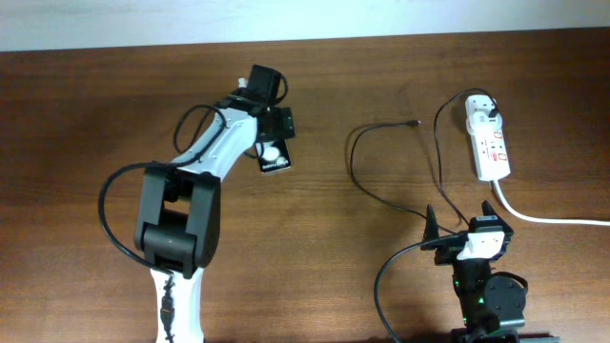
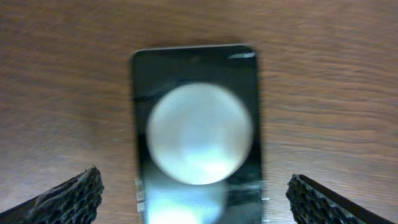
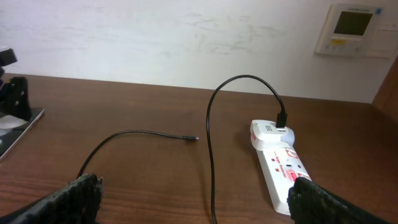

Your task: Plug charger to phone and switch on socket

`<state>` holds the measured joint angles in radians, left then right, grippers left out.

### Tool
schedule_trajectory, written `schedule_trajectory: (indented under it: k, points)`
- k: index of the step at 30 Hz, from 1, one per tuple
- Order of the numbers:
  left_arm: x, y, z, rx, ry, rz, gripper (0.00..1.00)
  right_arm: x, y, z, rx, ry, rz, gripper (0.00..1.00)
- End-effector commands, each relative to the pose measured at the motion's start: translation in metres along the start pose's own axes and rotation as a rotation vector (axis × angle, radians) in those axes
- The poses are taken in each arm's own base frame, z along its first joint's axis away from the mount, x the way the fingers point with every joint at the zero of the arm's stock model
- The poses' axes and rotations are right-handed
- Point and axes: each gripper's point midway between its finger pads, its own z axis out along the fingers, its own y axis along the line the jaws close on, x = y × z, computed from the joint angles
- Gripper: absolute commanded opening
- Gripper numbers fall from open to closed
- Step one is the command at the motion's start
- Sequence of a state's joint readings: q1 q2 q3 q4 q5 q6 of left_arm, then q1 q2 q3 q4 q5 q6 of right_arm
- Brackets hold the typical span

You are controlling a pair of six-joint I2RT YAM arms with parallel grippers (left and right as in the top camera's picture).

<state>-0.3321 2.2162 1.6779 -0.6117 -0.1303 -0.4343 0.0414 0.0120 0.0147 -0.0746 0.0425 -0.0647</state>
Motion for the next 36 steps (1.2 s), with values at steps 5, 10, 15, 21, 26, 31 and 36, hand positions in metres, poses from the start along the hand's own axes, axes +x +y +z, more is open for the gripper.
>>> schedule_trajectory:
  k: [5, 10, 15, 21, 26, 31, 36]
  points:
    - [0.025, -0.003, 0.024, -0.025, 0.066, -0.014, 0.99, 0.003, 0.000, 0.000, -0.002, 0.004, -0.006, 0.99]
    - [0.034, 0.000, 0.037, -0.039, 0.094, -0.011, 0.99, 0.003, 0.000, 0.000, -0.002, 0.004, -0.006, 0.99]
    - [0.038, 0.002, 0.037, -0.045, 0.107, -0.019, 0.96, 0.003, 0.000, 0.000, -0.003, 0.004, -0.006, 0.99]
    - [0.040, 0.001, 0.037, -0.042, 0.118, -0.018, 0.84, 0.003, 0.000, 0.000, -0.002, 0.004, -0.006, 0.99]
    - [0.065, 0.003, 0.032, -0.036, 0.229, -0.012, 0.71, 0.003, 0.000, 0.000, -0.003, 0.004, -0.006, 0.99]
    - [0.097, 0.015, 0.022, -0.077, 0.368, 0.000, 0.67, 0.003, 0.000, 0.000, -0.003, 0.004, -0.006, 0.99]
    - [0.113, 0.006, 0.015, -0.012, 0.455, -0.001, 0.87, 0.003, 0.000, 0.000, -0.003, 0.004, -0.006, 0.99]
